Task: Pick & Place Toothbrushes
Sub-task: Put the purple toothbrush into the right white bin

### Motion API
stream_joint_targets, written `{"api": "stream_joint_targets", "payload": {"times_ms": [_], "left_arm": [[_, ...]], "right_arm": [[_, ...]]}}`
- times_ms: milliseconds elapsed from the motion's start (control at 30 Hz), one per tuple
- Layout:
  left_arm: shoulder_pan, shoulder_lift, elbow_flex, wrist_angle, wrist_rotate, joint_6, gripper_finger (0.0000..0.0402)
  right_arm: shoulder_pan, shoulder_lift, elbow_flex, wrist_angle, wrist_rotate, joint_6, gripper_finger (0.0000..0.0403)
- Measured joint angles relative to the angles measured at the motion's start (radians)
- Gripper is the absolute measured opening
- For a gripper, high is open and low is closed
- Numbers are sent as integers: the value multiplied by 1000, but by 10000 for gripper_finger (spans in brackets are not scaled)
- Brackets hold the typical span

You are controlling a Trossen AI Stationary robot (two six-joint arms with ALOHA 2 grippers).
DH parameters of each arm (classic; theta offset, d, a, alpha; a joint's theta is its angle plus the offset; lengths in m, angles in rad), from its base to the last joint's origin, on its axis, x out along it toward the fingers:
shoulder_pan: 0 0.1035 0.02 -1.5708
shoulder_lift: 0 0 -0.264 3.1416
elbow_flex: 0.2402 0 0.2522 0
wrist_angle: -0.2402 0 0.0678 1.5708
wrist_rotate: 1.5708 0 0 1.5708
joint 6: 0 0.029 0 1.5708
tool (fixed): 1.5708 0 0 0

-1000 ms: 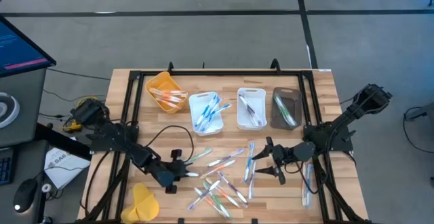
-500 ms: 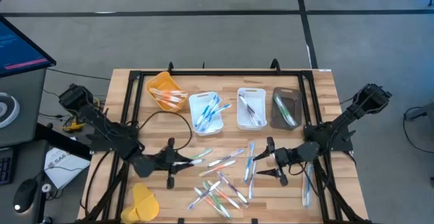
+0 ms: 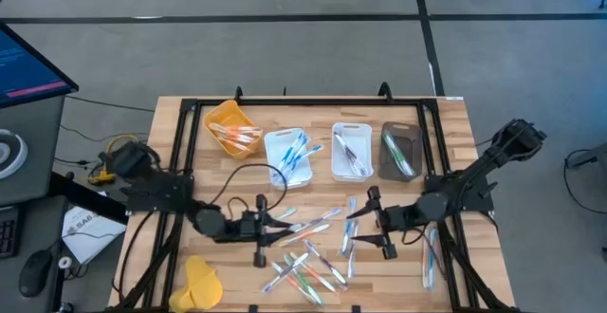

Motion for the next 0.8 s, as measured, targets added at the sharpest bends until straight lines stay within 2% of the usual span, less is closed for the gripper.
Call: {"api": "stream_joint_targets", "payload": {"times_ms": [167,300,800], "left_arm": [[36,93,75,7,63,1,39],[33,108,97,9,119,13,44],[13,106,95,-2,117,51,40]], "right_arm": [[-43,141,64,3,0,16,234],[-86,241,137,15,0,37,234],[-100,450,421,-11,-4,-27,234]]}}
